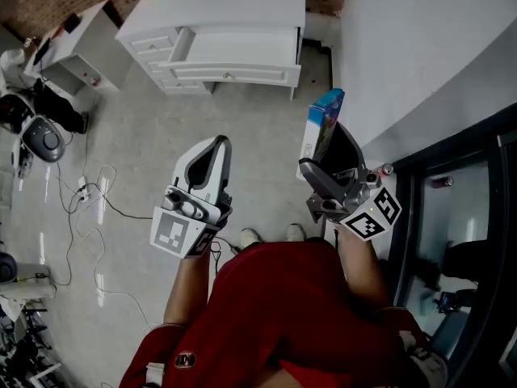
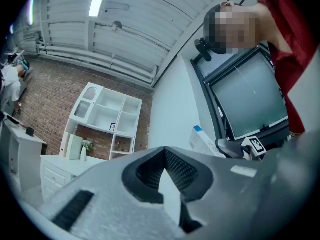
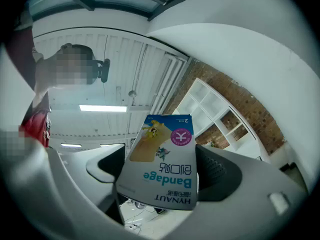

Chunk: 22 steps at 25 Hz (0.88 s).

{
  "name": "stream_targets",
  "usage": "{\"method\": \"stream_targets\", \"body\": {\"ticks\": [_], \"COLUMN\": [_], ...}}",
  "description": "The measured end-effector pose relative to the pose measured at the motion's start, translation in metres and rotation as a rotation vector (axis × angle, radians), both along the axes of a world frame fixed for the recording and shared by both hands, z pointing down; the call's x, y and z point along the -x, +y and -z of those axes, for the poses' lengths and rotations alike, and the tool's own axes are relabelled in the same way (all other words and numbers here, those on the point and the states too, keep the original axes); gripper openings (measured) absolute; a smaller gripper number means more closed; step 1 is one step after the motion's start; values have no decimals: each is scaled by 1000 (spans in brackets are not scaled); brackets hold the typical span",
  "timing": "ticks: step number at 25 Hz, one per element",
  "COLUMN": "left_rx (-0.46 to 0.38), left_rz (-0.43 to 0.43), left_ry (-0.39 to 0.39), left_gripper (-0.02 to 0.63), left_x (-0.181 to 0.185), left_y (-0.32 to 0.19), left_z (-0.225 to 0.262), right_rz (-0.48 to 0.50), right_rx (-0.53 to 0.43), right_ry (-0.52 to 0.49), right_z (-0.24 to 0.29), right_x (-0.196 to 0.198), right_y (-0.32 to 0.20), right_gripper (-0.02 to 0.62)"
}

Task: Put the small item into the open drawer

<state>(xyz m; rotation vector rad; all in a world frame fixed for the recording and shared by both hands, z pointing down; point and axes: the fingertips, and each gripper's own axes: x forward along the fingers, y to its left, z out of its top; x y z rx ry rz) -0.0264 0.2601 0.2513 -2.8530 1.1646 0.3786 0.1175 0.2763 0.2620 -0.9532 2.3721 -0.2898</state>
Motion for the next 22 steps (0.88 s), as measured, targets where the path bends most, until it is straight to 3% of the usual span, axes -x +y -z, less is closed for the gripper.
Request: {"method": "stream_targets", "body": {"ticks": [11, 17, 22], "left_rx": [-8, -12, -10], "left_rz": [11, 9, 4], "left_ry": [13, 36, 51], "left_gripper": [2, 2, 2], "left_x": [6, 73, 99], "left_y": [0, -13, -27], "left_z": [-12, -8, -14], "right_rz": [-23, -77, -116], "right_rx": [-8, -3, 21], "right_ry": [51, 148, 206], "right_z": [-13, -11, -24], "right_x": [1, 56, 71], "right_y": [-3, -21, -41], "right_gripper": [453, 453, 452]}}
